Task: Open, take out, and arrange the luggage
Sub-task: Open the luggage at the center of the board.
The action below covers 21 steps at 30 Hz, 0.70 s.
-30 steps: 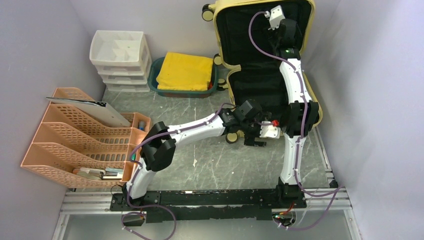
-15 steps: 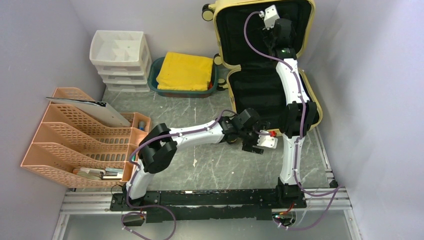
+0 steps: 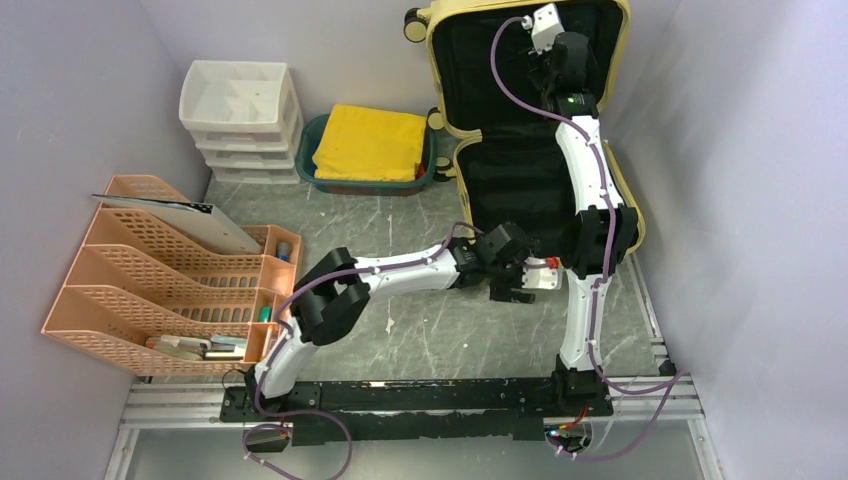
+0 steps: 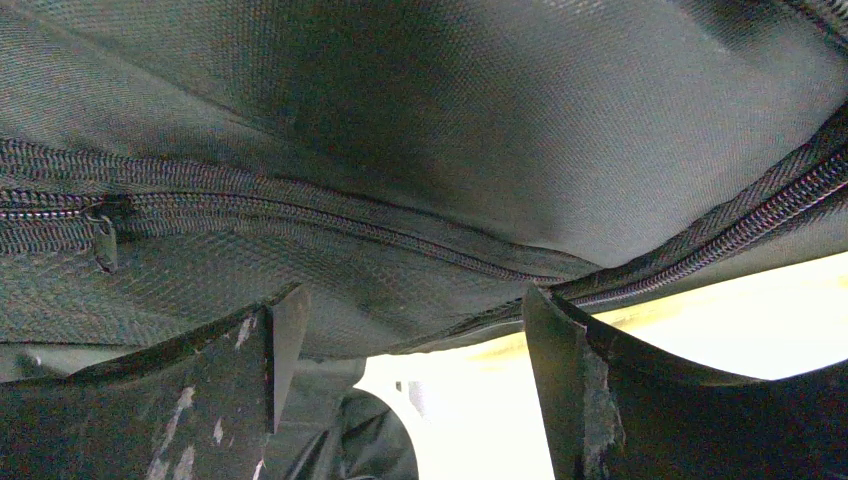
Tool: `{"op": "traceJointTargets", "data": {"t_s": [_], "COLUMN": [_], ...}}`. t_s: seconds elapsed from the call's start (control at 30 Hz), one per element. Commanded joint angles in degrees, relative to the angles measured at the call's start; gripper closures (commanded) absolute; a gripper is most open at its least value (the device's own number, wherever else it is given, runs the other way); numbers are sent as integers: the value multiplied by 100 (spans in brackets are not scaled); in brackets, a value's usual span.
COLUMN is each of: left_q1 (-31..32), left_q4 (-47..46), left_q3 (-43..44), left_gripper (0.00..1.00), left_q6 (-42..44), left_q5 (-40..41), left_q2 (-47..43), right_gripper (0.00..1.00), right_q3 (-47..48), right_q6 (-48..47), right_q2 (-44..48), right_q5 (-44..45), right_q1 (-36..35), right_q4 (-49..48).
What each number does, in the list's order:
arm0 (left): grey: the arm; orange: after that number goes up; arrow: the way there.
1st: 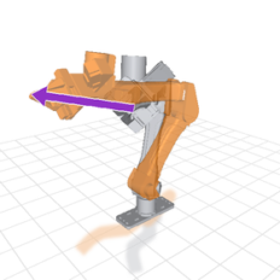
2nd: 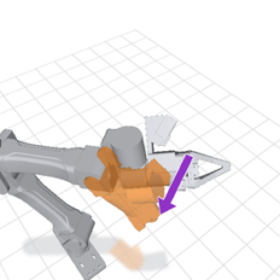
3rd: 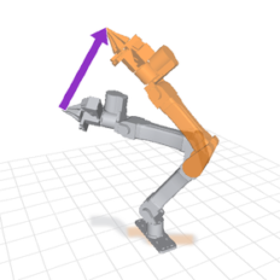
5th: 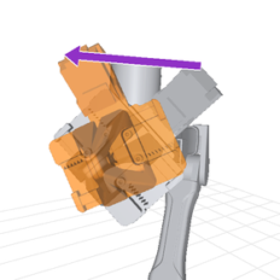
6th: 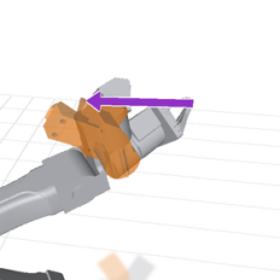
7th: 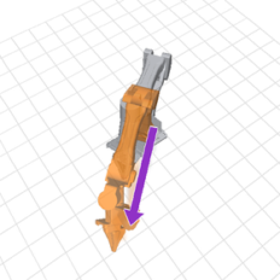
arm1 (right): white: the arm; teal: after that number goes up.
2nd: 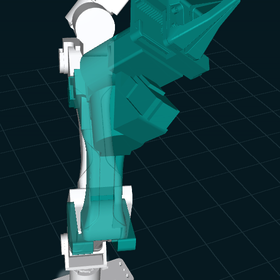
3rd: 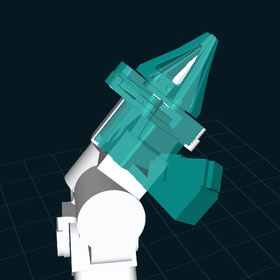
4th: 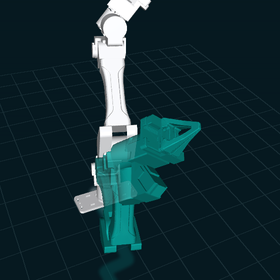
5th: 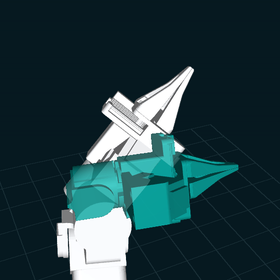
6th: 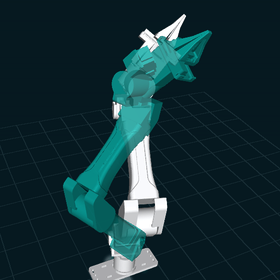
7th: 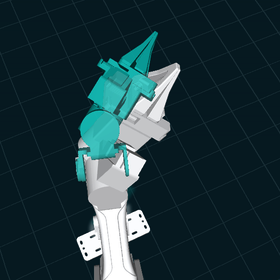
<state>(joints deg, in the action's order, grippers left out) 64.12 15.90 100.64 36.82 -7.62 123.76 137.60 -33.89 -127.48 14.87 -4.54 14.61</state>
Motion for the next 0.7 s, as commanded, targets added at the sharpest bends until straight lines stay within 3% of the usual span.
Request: {"op": "traceJointTargets", "data": {"t_s": [0.0, 0.27, 0.37, 0.43, 0.57, 0.6, 0.67], "left_q1": [67, 130, 215, 272, 382, 394, 395], "left_q4": [234, 680, 850, 985, 1068, 979, 808], "left_q3": [165, -129, -429, -626, -1039, -1149, -1256], "left_gripper": [19, 74, 89, 92, 90, 84, 52], "left_q6": [-83, 244, 435, 535, 627, 602, 495], "left_q5": [-141, -946, -1154, -1271, -1411, -1349, -1111], "left_q2": [150, -148, -363, -511, -789, -851, -891], "right_gripper": [17, 16, 16, 16, 16, 16, 16], "right_q3": [72, 73, 66, 65, 45, 4, -112], "right_q6": [72, -25, -42, -68, -92, -84, -52], "right_q2": [333, 364, 398, 415, 438, 449, 515], "right_q5": [-30, 23, 41, 57, 71, 55, -3], "right_q1": [23, 31, 40, 53, 112, 125, 145], "right_q4": [-17, 28, 50, 59, 110, 124, 162]}}
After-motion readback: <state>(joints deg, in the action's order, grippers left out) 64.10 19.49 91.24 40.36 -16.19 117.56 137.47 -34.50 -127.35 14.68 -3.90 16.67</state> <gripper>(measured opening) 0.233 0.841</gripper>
